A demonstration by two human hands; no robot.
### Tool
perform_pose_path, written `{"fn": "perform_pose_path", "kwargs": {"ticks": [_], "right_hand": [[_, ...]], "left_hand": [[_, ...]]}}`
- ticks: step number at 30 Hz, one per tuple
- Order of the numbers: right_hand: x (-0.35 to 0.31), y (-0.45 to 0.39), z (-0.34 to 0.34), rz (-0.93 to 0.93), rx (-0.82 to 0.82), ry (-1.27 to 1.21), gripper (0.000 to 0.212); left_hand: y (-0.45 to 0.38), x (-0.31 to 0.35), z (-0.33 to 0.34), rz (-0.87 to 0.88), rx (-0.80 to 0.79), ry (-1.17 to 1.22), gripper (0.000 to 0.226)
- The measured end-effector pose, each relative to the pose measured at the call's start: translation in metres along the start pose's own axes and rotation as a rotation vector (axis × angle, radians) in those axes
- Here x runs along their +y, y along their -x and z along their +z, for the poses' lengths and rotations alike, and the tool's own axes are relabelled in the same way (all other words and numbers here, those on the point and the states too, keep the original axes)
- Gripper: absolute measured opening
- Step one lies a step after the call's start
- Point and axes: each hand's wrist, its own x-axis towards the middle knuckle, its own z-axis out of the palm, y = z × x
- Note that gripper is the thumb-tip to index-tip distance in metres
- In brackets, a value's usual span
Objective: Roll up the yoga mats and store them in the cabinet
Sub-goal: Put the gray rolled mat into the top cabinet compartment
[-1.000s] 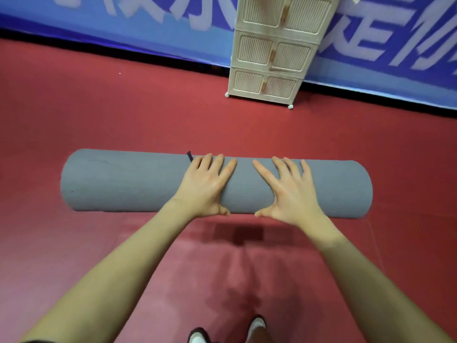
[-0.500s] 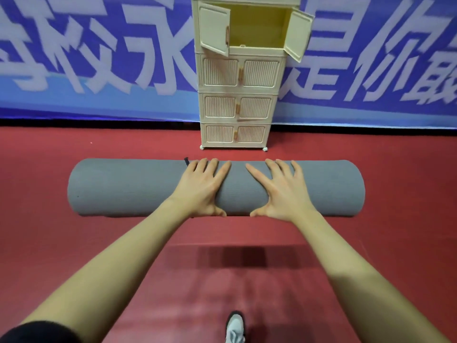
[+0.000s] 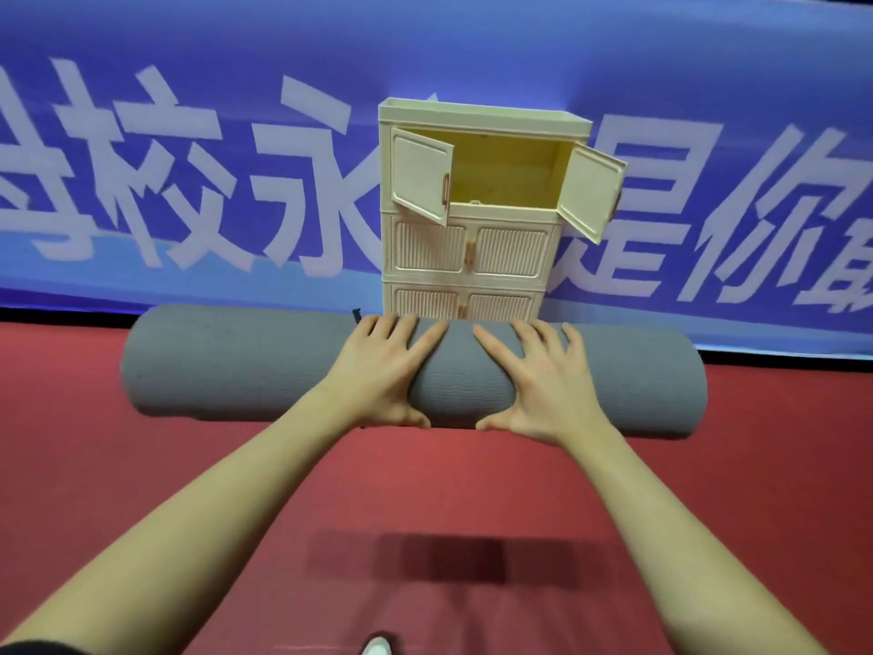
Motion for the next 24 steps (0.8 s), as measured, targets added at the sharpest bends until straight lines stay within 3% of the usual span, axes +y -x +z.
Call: {"fn": "perform_pose_path", "kwargs": {"ticks": [12, 24], "right_hand": [[0.079, -0.206, 0.096, 0.174, 0.044, 0.073, 0.112], [0.211, -0.300, 0.171, 0.497, 0.262, 0.083, 0.110]], "left_hand": [[-0.226, -0.144, 0.082, 0.179, 0.108, -0.011, 0.125], [-0.473, -0.159, 0.116, 0.521, 0.274, -0.095, 0.123]]}}
